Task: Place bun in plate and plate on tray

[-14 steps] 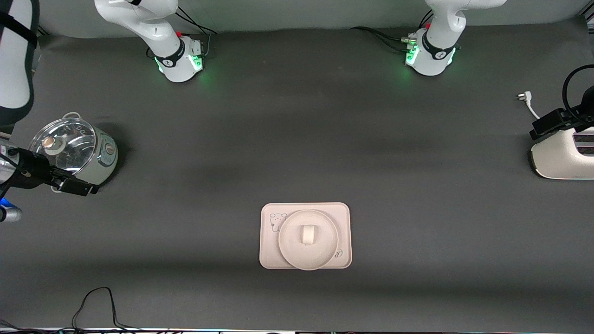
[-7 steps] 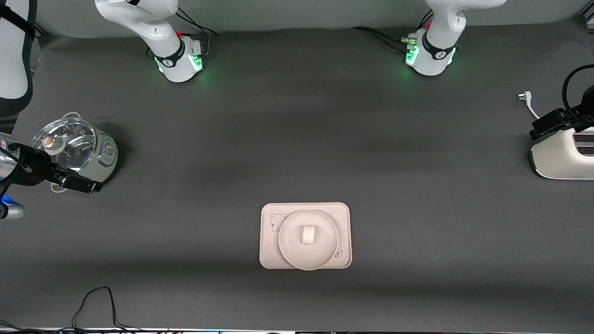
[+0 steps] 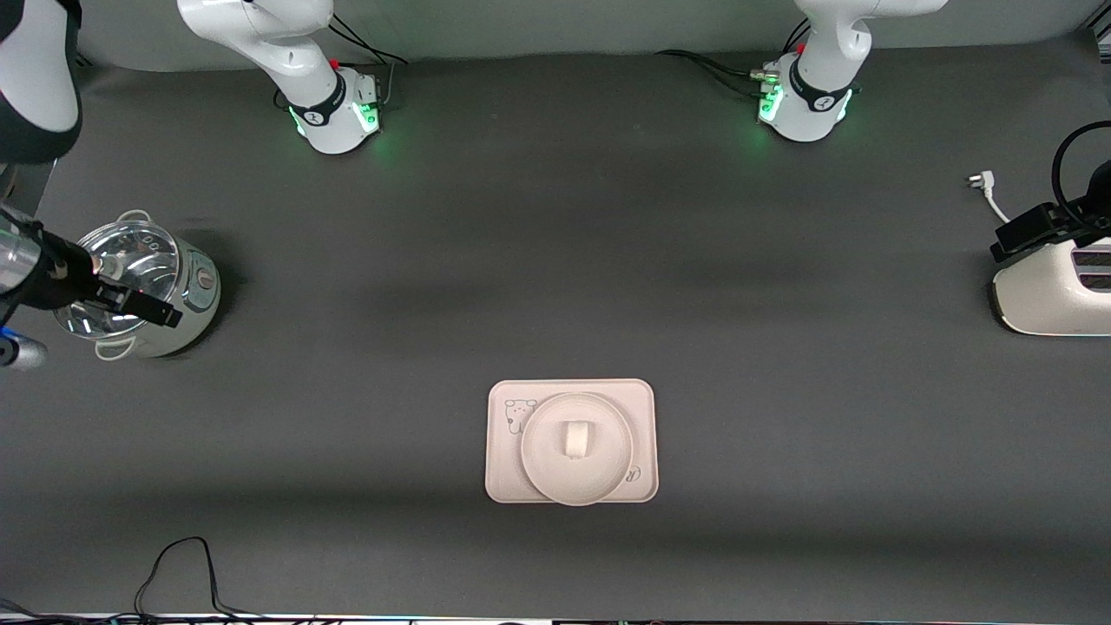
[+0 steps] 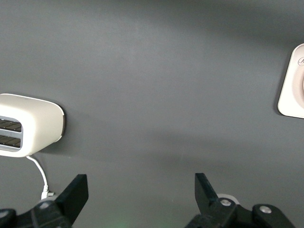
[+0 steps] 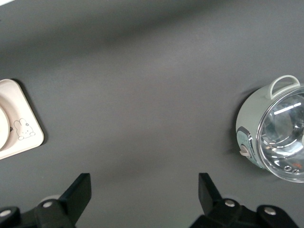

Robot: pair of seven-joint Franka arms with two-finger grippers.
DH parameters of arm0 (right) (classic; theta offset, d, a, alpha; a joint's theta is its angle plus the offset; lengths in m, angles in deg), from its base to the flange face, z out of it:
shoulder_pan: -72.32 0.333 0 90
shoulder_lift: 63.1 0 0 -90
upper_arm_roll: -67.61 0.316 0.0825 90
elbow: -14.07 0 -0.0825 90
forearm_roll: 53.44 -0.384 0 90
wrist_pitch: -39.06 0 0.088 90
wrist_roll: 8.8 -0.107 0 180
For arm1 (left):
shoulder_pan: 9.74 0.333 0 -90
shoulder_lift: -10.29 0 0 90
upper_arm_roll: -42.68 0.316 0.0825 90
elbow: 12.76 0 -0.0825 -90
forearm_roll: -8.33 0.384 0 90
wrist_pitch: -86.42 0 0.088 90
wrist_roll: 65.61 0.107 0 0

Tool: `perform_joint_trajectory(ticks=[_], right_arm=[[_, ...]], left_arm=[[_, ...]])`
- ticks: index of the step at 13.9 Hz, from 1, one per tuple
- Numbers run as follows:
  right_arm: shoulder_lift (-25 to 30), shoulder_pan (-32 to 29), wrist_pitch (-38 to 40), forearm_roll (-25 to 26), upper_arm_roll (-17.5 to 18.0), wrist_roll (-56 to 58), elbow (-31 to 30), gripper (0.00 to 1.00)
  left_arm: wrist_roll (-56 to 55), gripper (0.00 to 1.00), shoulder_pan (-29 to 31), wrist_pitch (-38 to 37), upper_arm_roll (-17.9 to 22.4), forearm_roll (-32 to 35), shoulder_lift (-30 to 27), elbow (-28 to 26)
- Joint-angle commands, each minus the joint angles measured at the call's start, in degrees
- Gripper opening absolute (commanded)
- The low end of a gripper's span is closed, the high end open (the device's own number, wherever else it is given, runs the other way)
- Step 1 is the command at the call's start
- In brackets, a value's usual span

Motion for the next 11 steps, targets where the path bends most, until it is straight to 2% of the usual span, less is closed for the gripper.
perform_joint_trajectory(ticks=[1,8,9,10,11], right_arm=[[4.9,-0.7,-2.2,1.1,0.7,6.8,-6.1,1.00],[8.1,-0.4,-0.9,0.7,0.8,11.3,-8.9,1.00],[8.2,-0.2,-0.8,0.7,0.8,11.1,-8.9,1.00],[8.4,-0.1,-0.7,0.7,0.8,10.9,-8.9,1.00],[8.4,0.0,-0.7,0.7,0.8,10.9,-8.9,1.00]], left_arm=[[0.8,1.00,0.1,-0.1,0.2,-0.5,-1.1,-0.9],[0.4,1.00,0.2,-0.2,0.2,-1.0,-1.1,-0.9],[0.1,0.96,0.2,-0.2,0.2,-1.0,-1.1,-0.9],[-0.2,0.79,0.1,-0.3,0.2,-1.0,-1.1,-0.9],[-0.5,0.69,0.1,-0.4,0.2,-0.9,-1.1,-0.9]])
